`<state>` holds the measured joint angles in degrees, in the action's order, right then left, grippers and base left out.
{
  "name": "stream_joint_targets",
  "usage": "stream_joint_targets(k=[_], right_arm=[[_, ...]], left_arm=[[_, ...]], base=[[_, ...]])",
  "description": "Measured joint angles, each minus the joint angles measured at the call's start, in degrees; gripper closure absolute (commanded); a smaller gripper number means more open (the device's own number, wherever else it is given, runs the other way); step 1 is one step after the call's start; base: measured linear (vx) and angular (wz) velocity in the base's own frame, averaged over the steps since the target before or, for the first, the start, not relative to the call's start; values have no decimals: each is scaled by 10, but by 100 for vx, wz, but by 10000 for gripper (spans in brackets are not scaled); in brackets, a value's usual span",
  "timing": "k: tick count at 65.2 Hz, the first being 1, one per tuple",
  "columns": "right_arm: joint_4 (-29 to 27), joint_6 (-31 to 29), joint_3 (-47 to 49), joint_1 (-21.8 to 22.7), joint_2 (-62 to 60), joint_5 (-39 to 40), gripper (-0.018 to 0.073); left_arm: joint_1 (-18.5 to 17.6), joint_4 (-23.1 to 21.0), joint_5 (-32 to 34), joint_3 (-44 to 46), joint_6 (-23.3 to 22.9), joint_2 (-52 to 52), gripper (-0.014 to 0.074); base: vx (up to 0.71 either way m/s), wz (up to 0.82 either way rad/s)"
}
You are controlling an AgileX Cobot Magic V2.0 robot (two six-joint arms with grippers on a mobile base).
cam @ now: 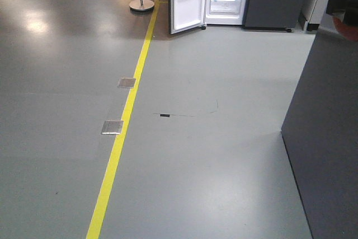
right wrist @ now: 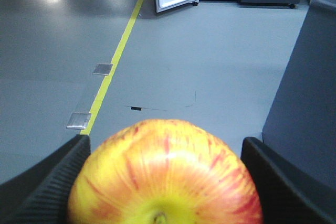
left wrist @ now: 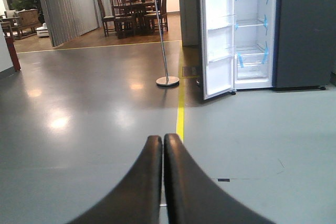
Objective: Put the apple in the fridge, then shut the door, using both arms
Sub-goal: 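Drive toward the open white refrigerator carrying the apple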
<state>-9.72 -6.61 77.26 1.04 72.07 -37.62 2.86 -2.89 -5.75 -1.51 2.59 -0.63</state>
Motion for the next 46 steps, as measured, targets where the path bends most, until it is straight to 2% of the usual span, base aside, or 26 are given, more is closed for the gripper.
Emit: stream_joint_targets(k=[46], right_arm=[[0, 0, 0, 0, 0, 0, 331]], left_arm=[[0, 0, 0, 0, 0, 0, 603]], base=[[30, 11]])
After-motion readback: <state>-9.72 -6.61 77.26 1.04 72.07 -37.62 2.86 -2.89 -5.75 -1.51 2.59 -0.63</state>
